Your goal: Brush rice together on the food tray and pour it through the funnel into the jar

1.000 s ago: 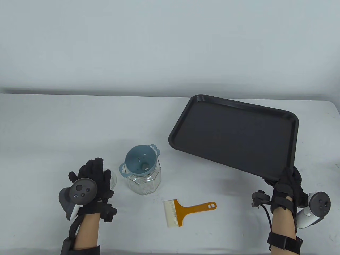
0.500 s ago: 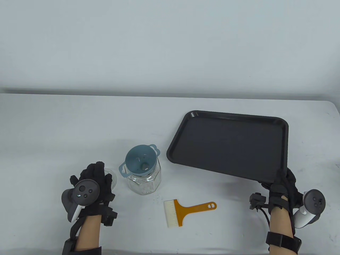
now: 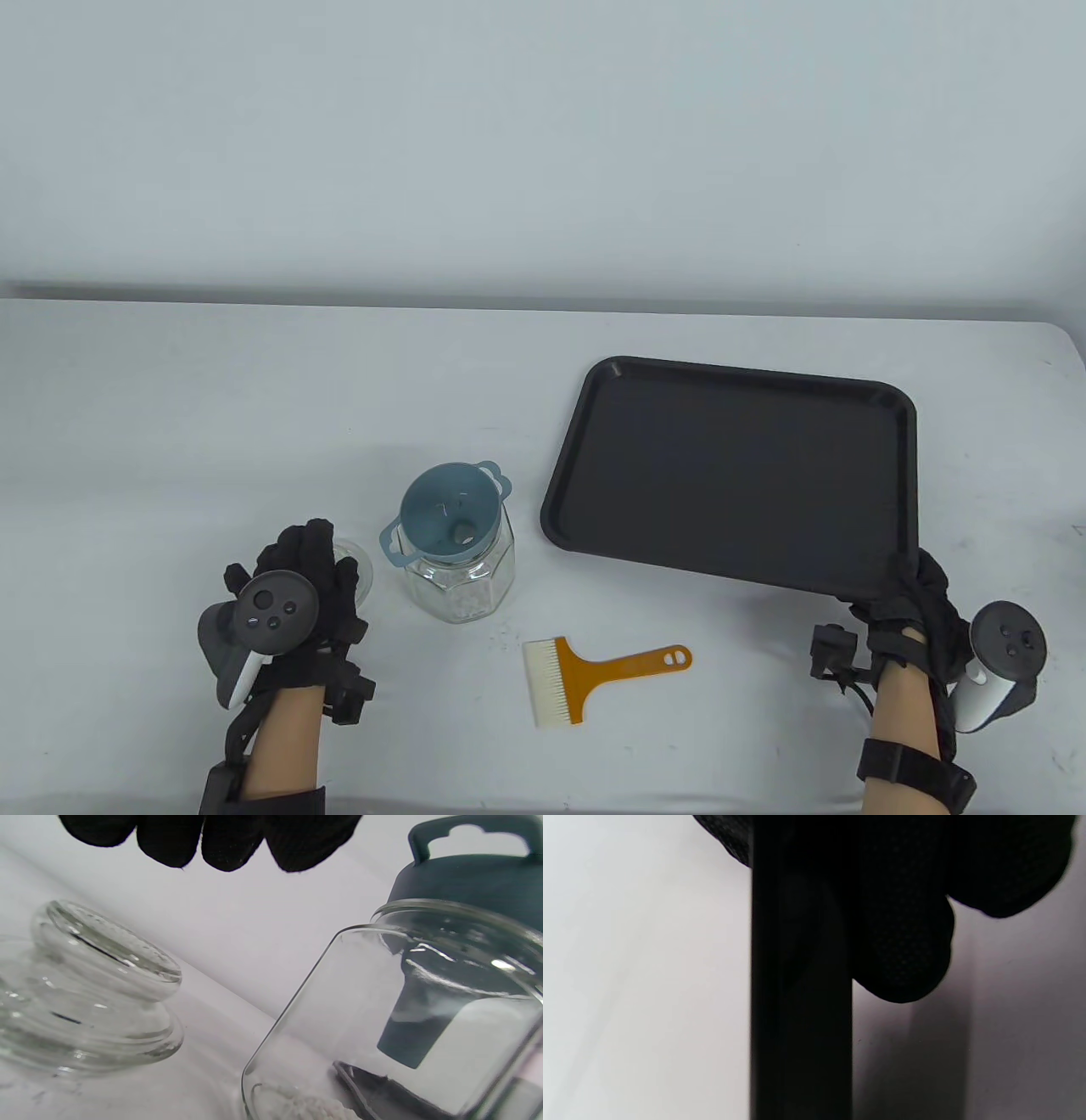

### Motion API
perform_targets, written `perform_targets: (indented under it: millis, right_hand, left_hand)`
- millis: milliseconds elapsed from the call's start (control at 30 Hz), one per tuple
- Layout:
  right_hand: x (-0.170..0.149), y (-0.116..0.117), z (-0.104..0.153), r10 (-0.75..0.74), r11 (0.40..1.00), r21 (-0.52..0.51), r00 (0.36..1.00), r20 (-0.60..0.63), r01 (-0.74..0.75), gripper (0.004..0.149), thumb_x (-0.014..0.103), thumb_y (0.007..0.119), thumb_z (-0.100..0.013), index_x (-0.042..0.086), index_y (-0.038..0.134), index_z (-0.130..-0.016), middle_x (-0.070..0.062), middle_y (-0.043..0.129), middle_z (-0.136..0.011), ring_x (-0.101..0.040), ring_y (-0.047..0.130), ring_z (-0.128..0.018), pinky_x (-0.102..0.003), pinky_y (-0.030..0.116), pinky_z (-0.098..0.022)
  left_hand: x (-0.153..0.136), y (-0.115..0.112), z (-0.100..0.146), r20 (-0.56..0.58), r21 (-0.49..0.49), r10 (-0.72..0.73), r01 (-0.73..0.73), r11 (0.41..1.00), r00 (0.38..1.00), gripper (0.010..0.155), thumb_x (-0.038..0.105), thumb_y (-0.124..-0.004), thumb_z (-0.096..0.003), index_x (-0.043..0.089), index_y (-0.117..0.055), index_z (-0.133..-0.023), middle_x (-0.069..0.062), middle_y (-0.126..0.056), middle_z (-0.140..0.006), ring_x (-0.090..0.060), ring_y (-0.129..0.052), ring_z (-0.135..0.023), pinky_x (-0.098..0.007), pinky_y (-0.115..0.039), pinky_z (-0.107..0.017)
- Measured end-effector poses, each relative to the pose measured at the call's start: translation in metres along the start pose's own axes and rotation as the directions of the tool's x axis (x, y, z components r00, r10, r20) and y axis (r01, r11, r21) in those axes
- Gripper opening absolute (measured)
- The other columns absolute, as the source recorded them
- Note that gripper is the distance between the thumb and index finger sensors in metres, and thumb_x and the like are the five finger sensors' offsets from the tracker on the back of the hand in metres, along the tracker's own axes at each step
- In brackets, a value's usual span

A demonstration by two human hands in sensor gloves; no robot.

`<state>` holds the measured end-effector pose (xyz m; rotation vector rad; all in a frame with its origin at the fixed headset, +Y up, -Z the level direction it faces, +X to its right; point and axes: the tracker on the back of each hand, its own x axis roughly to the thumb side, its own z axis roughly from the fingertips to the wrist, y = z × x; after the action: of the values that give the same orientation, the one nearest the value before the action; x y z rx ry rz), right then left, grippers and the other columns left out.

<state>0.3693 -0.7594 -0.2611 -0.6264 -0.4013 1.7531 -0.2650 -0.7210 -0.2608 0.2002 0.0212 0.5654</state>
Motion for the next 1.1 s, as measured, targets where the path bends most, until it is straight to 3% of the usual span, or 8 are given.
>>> perform_targets:
  millis: [267,500,833,1100]
  right_hand:
    - [-0.003,0.001,-0.005,0.311,0.950,0.019,0.950,-0.025,-0.311,0.053,0.021,0.064,-0.051,-0.016,0.055,-0.087,-0.023,0.090,-0.060,-0.025,0.105,-0.027,-0.049,0.080,-0.030]
    - [-0.009,0.007,-0.012,0.620,0.782,0.116,0.783,-0.042,-0.613,0.053,0.026,0.066,-0.051,-0.016,0.062,-0.084,-0.010,0.094,-0.047,-0.016,0.102,-0.015,-0.046,0.082,-0.027]
    - [-0.010,0.016,-0.016,0.794,0.601,0.167,0.608,-0.013,-0.781,0.055,0.030,0.066,-0.052,-0.015,0.064,-0.083,-0.002,0.094,-0.039,-0.013,0.099,-0.007,-0.044,0.083,-0.022]
    - [-0.009,0.021,-0.015,0.858,0.504,0.172,0.513,0.008,-0.846,0.057,0.034,0.066,-0.052,-0.013,0.065,-0.085,0.001,0.094,-0.035,-0.013,0.099,-0.004,-0.044,0.083,-0.022]
  left_hand:
    - [-0.001,0.000,0.000,-0.010,-0.003,0.006,-0.006,1.000,1.000,0.066,0.026,-0.063,-0.0552,-0.008,-0.048,-0.109,-0.047,-0.046,-0.106,-0.080,-0.043,-0.089,-0.089,-0.010,-0.052]
    - [-0.001,0.001,0.000,-0.014,0.001,-0.001,0.001,1.000,1.000,0.066,0.026,-0.063,-0.0552,-0.008,-0.047,-0.109,-0.048,-0.044,-0.106,-0.080,-0.042,-0.089,-0.089,-0.009,-0.052]
    - [-0.002,-0.001,0.000,-0.030,-0.013,-0.023,0.022,1.000,0.999,0.066,0.026,-0.063,-0.0552,-0.008,-0.047,-0.109,-0.048,-0.042,-0.106,-0.080,-0.041,-0.089,-0.088,-0.009,-0.052]
    - [-0.002,-0.002,-0.001,-0.029,-0.022,-0.023,0.023,1.000,0.999,0.066,0.026,-0.063,-0.0552,-0.008,-0.047,-0.109,-0.048,-0.042,-0.107,-0.080,-0.041,-0.089,-0.088,-0.009,-0.052]
